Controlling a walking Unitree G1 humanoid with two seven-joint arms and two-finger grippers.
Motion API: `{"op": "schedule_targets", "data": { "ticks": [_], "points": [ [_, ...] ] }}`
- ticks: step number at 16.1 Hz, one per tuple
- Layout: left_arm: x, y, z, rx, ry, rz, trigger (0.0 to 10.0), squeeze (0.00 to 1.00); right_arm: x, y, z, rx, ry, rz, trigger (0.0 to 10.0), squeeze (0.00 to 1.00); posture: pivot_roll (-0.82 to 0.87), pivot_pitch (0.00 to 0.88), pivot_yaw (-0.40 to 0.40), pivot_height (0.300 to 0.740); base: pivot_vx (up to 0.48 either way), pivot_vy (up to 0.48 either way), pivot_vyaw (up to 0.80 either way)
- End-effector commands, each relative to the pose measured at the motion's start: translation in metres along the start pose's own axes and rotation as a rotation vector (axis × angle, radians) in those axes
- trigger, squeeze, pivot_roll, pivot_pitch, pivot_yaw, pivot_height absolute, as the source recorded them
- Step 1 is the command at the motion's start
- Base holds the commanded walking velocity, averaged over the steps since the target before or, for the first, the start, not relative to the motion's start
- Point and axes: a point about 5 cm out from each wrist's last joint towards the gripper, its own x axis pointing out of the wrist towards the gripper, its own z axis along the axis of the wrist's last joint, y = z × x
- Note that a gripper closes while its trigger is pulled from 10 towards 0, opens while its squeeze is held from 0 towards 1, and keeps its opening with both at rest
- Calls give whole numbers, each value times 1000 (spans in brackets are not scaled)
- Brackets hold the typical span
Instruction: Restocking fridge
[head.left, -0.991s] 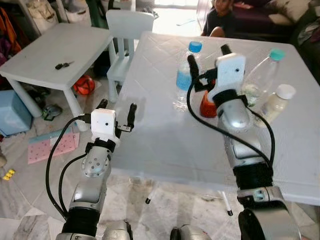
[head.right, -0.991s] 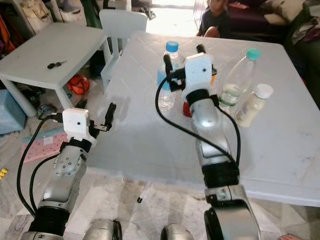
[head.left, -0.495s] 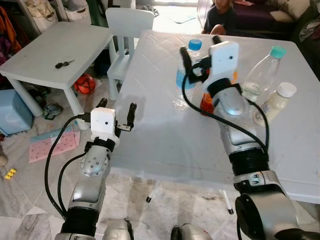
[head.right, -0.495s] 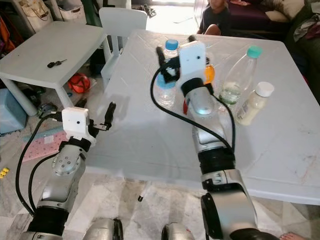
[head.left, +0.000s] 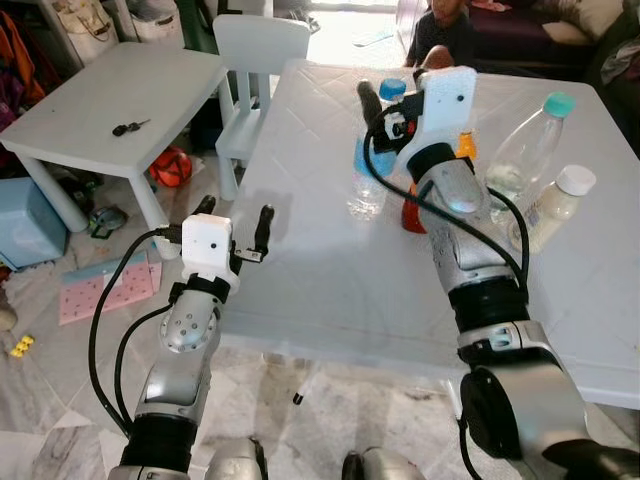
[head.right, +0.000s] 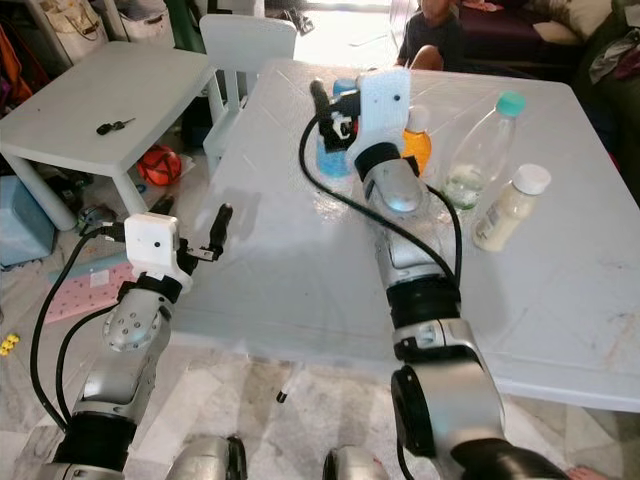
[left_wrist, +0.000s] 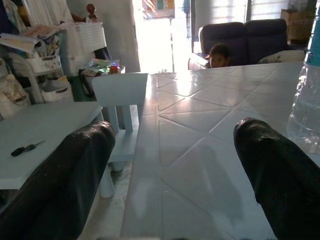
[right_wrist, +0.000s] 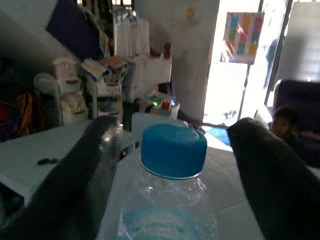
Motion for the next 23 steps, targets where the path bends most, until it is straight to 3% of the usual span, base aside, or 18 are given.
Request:
{"op": "schedule_targets", "data": {
  "ticks": [1,8,9,10,11,16,18,20,23],
  "points": [
    [1,-1,1,10,3,-17,10000,0,7,2,7,23,-3,6,902,0,17,74,0,740,0,0,0],
    [2,-3,0,10,5,-21,10000,0,8,3,6,45,26,-10,1333,0,12,70,-4,740,0,0,0],
    [2,-3,0,11,6,-21,10000,0,7,2,5,56,43,-31,1843,0,12,68,-6,740,0,0,0],
    [3,-3,0,11,6,-21,10000,0,5,2,5,62,52,-41,1216,0,11,68,-6,740,0,0,0],
    [3,-4,0,11,7,-22,10000,0,3,2,4,67,63,-49,1922,0,9,67,-5,740,0,0,0],
    [3,-4,-1,14,8,-24,10000,0,-2,-4,0,59,90,-64,1882,0,7,57,-10,740,0,0,0],
    [3,-3,-1,19,9,-22,10000,0,-5,-5,3,69,90,-58,2471,0,10,54,-14,740,0,0,0],
    [2,0,-2,24,14,-19,10000,0,-17,-3,-1,72,125,-39,3725,0,9,52,-17,740,0,0,0],
    [1,2,-5,30,25,-19,10000,0,-34,1,-8,76,171,-10,3922,0,7,51,-17,740,0,0,0]
  ]
}}
